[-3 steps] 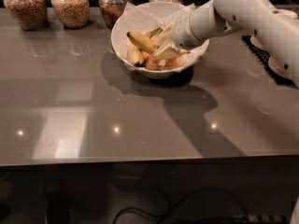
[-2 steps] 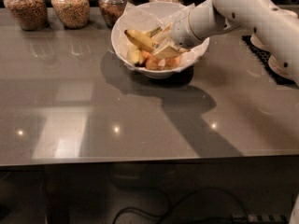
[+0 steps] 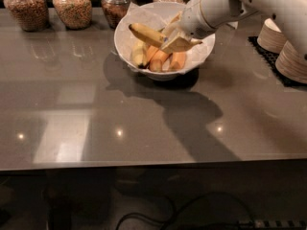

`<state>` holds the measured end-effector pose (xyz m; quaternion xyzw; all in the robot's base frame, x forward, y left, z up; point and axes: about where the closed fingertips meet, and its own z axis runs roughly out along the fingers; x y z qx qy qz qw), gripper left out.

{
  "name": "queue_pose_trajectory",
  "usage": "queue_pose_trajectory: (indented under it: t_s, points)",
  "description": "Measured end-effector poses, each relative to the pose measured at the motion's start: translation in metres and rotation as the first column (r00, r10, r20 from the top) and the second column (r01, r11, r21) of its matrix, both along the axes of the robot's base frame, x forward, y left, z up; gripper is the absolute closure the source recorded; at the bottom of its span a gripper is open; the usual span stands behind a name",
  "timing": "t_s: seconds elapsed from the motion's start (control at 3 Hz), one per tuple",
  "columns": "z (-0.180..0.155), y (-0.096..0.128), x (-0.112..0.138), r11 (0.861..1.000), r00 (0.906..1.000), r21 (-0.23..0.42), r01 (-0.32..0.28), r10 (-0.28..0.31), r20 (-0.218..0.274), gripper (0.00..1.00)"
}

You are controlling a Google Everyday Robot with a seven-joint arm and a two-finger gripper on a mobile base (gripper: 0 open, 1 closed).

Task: Pick banana from white bowl

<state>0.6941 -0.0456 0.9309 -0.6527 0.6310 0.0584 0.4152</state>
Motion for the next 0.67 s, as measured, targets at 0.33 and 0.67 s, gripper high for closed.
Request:
queue_pose_trajectory:
  t_s: [0.33, 0.67]
  points:
    - [0.022, -0.003, -0.005, 1.0, 0.9996, 0.008, -0.006, 0.006, 0.028, 1.0]
    - [0.043, -0.004, -0.008, 0.999, 0.9978, 0.043, -0.013, 0.01, 0.066, 1.0]
